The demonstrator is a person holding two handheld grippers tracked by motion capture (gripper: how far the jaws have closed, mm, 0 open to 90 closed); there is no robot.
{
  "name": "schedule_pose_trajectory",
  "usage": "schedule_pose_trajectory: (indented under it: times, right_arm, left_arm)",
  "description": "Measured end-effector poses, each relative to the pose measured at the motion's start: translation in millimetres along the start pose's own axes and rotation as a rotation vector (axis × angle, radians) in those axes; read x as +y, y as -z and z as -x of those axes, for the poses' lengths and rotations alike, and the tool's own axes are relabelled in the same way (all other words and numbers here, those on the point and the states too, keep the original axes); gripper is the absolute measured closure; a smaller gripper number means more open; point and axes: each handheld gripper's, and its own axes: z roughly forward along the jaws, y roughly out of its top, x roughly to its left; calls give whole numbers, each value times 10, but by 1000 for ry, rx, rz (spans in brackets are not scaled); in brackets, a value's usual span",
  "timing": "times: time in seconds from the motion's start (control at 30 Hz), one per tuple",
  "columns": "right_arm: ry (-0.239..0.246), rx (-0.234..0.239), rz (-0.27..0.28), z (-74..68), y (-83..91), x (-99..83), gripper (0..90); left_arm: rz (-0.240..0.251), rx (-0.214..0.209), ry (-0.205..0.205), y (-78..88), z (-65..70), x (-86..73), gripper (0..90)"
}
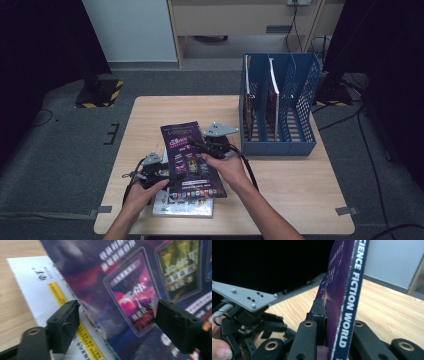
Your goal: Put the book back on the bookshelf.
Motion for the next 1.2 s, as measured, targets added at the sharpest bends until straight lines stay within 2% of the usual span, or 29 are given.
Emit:
schedule_pose_trajectory:
  times: [0.2, 0.3, 0.4, 0.53, 0.6, 0.73, 0.8, 0.93, 1.2]
  right_arm:
    - [5, 25, 23, -11, 7, 0, 832]
    - [11, 36, 25, -22, 8, 1, 836]
    - [17, 49, 26, -19, 9, -1, 836]
    - [17, 55, 31, -8, 24, -5, 835]
    - [14, 69, 35, -7, 28, -5, 832]
    - [17, 60, 27, 0, 42, 1, 818]
    - [14, 43, 20, 16, 52, 6, 808]
    - [17, 52, 5, 59, 94, 36, 799]
    - [47, 63, 20, 43, 150, 124, 807]
  left_arm:
    - [-10, -15, 10, 46, -54, 20, 352]
    - [-4, -10, 17, 101, -98, 29, 513]
    - [-2, -10, 35, 124, -121, 34, 624]
    - [-3, -17, 44, 153, -141, 41, 711]
    - [-5, -20, 52, 167, -143, 45, 737]
    - [4, -19, 28, 197, -132, 58, 770]
    - [2, -6, 1, 211, -105, 76, 783]
    - [15, -4, -12, 228, -90, 95, 789]
    - [74, 19, -25, 306, -80, 127, 793]
